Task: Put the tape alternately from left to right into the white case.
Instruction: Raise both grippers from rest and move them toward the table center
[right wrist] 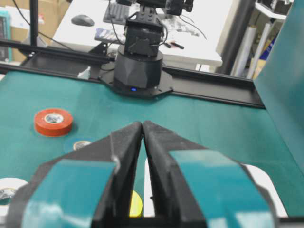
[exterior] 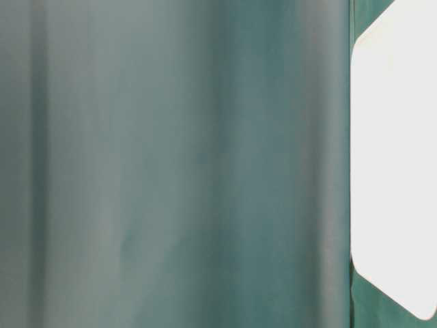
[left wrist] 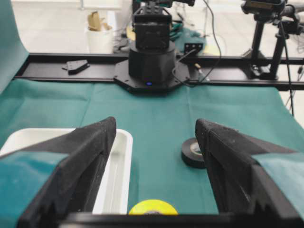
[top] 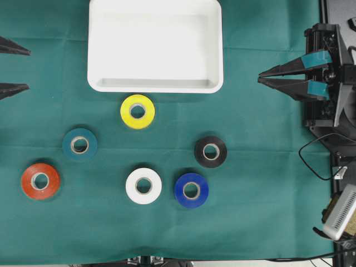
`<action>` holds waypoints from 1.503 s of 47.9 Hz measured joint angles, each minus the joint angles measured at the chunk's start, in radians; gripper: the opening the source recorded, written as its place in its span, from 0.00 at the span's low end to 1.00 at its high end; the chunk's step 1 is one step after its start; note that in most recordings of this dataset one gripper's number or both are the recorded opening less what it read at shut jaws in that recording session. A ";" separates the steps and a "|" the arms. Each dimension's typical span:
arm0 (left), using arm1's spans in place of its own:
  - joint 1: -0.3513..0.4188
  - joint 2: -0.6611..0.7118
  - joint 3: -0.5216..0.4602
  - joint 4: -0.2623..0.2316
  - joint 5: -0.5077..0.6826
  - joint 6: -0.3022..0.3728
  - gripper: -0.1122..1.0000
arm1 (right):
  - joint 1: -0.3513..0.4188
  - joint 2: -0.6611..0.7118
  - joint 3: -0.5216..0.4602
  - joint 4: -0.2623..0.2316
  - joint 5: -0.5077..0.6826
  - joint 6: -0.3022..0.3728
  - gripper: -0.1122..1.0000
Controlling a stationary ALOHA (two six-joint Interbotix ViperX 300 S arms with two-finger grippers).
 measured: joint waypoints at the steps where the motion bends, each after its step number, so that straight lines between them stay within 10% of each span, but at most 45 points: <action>1: 0.000 0.002 0.000 0.000 0.002 -0.002 0.32 | 0.000 0.000 0.000 0.000 0.000 0.002 0.32; 13: -0.009 -0.008 0.020 -0.018 0.002 -0.005 0.02 | -0.006 0.000 0.021 0.000 0.000 0.014 0.05; 33: -0.023 -0.012 0.020 -0.018 0.014 0.002 0.07 | -0.008 0.009 0.023 0.000 0.002 0.014 0.06; 47: -0.028 -0.009 0.023 -0.018 0.037 -0.006 0.66 | -0.009 0.031 0.023 0.000 0.002 0.014 0.58; 53: -0.028 -0.009 0.021 -0.020 0.054 -0.006 0.67 | -0.011 0.032 0.025 0.000 0.002 0.015 0.86; 72: -0.028 0.064 -0.025 -0.023 0.163 -0.031 0.67 | -0.021 0.141 -0.014 0.006 0.077 0.023 0.86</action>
